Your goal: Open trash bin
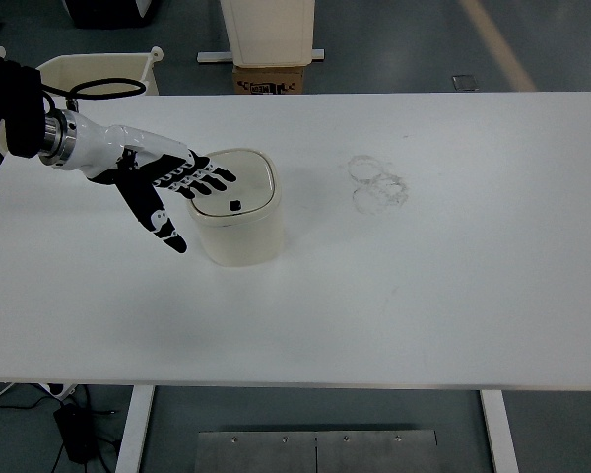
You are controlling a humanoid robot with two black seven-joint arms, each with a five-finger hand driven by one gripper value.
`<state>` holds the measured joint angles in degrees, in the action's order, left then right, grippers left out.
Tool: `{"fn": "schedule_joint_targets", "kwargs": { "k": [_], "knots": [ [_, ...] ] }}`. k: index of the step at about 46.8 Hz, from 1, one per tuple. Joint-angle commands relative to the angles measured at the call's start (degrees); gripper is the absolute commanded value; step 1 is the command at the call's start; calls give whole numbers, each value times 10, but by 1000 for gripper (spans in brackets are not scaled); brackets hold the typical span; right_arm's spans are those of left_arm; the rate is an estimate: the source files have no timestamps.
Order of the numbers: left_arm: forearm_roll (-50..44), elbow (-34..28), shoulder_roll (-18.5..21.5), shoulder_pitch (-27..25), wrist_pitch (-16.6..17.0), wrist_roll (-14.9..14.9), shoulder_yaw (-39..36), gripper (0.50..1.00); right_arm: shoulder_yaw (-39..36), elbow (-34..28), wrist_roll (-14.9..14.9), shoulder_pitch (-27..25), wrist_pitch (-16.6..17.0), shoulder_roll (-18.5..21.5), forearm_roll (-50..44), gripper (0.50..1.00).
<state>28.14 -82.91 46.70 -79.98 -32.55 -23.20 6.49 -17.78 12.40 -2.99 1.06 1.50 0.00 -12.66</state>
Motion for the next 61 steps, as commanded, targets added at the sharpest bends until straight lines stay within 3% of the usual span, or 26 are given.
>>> {"fn": "schedule_joint_targets", "kwargs": {
  "k": [1, 17, 61],
  "knots": [
    [5, 3, -7, 3, 2, 0, 0, 1000, 0, 0, 0, 0, 0, 0, 0, 993],
    [6, 18, -33, 11, 10, 1, 1, 1000, 0, 0, 0, 0, 0, 0, 0, 993],
    [4, 20, -53, 16, 15, 5, 11, 1000, 0, 0, 0, 0, 0, 0, 0, 993]
  ]
}}
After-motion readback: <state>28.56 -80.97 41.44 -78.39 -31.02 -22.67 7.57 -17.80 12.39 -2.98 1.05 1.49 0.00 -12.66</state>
